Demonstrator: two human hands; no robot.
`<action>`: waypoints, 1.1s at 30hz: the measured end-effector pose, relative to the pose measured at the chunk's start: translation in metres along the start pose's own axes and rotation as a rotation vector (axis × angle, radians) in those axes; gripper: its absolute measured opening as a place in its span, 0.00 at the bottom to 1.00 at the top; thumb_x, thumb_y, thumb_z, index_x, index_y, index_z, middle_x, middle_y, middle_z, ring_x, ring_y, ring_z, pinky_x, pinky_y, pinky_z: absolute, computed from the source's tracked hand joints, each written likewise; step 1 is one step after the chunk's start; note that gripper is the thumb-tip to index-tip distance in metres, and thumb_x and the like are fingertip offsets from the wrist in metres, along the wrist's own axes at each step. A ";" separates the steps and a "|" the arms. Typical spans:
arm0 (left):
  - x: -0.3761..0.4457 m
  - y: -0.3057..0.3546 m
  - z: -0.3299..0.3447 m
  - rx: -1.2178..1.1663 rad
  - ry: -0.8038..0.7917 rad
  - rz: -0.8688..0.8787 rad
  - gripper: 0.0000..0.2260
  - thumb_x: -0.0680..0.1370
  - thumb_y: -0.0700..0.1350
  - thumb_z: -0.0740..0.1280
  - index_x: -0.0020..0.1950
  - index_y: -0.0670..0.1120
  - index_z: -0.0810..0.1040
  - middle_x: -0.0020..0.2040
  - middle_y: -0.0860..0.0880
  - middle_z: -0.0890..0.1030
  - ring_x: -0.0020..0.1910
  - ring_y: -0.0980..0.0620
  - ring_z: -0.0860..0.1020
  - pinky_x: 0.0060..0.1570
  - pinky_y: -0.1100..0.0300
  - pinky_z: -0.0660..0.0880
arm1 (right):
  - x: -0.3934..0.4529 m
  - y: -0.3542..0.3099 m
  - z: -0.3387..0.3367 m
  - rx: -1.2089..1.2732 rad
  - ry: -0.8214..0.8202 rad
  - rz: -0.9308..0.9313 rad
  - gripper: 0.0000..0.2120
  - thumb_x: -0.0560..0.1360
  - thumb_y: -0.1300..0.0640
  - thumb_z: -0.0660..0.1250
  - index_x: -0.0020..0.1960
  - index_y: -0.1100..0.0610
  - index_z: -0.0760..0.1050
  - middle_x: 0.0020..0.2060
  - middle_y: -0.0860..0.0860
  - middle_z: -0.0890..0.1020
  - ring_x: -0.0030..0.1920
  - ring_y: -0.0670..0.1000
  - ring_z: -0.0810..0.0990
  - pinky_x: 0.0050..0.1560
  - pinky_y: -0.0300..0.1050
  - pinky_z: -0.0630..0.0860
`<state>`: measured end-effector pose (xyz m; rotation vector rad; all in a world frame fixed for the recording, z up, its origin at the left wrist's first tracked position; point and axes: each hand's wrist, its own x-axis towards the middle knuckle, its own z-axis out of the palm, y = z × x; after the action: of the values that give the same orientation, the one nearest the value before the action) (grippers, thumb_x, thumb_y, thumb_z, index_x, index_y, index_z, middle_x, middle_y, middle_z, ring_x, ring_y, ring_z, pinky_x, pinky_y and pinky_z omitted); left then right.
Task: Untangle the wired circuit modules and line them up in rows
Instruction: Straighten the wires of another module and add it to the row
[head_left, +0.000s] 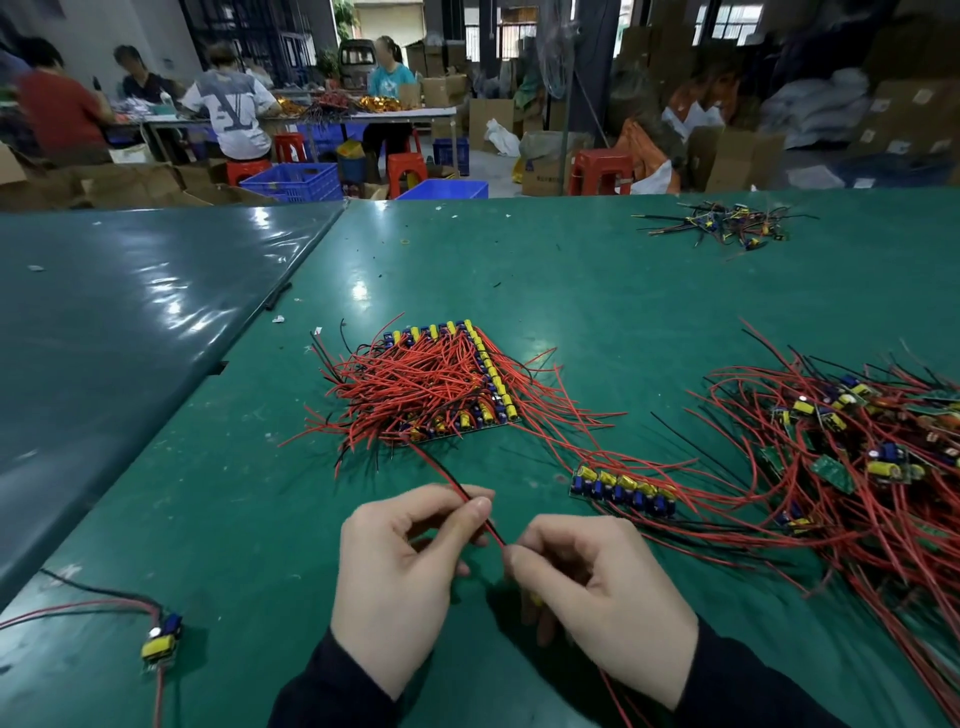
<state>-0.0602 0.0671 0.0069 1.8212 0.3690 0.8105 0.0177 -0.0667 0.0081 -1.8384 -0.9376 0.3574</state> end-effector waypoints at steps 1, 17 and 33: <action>0.000 -0.001 0.000 0.030 0.017 0.027 0.08 0.72 0.38 0.72 0.33 0.44 0.83 0.33 0.52 0.84 0.29 0.60 0.78 0.29 0.67 0.73 | -0.001 -0.001 0.001 -0.005 -0.014 -0.026 0.12 0.73 0.56 0.66 0.32 0.57 0.74 0.25 0.56 0.79 0.22 0.51 0.78 0.25 0.43 0.71; -0.002 0.010 -0.002 -0.124 0.006 0.148 0.04 0.70 0.45 0.73 0.40 0.46 0.84 0.36 0.49 0.84 0.30 0.55 0.79 0.31 0.65 0.75 | 0.003 0.012 -0.004 -0.036 -0.007 0.047 0.10 0.72 0.57 0.65 0.33 0.58 0.75 0.25 0.57 0.79 0.21 0.50 0.78 0.26 0.38 0.70; 0.018 0.020 -0.029 -1.056 -0.135 -0.808 0.16 0.54 0.42 0.81 0.28 0.42 0.74 0.28 0.49 0.69 0.18 0.58 0.64 0.13 0.70 0.59 | 0.002 0.004 -0.004 -0.371 -0.053 -0.323 0.10 0.73 0.51 0.64 0.36 0.55 0.74 0.27 0.50 0.74 0.29 0.51 0.70 0.32 0.49 0.70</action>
<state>-0.0695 0.0909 0.0374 0.6214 0.4255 0.1971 0.0234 -0.0683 0.0066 -1.9685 -1.3873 0.0312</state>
